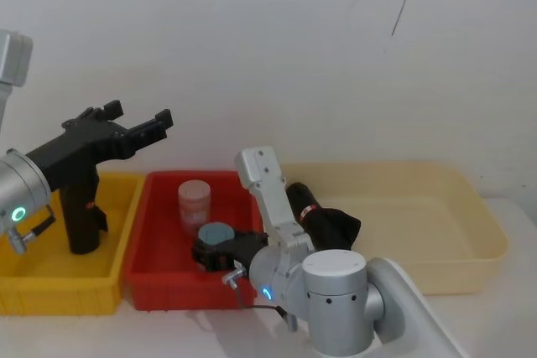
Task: Pick up the garbage bag with the one hand and transfer it to the other hand.
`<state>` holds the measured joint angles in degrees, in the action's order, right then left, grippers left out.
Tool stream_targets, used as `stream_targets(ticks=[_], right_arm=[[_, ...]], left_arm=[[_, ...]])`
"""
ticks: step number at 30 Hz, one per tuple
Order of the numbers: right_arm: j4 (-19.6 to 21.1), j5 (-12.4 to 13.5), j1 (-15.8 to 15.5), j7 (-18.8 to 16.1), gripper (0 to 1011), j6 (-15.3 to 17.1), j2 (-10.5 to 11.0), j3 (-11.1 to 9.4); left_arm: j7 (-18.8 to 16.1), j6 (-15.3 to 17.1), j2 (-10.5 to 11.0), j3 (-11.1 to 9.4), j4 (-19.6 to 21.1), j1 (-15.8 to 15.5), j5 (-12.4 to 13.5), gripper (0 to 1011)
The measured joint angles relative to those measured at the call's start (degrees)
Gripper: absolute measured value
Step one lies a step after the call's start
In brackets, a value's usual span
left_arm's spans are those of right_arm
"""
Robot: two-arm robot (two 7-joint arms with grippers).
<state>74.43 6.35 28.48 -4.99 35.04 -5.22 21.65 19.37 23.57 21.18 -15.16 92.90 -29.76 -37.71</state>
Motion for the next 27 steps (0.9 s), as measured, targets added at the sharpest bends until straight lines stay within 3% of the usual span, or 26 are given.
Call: stream_targets(ticks=[13, 27], right_arm=[[3.7, 0.56, -0.19, 0.39, 647, -0.79, -1.08, -1.92], [13.41, 0.9, -2.24, 1.61, 647, -0.85, 0.64, -7.27]], left_arm=[[0.0, 0.0, 0.0, 0.0, 0.0, 0.0, 0.0, 1001], [0.0, 0.0, 0.0, -0.01, 0.0, 0.0, 0.0, 1002]])
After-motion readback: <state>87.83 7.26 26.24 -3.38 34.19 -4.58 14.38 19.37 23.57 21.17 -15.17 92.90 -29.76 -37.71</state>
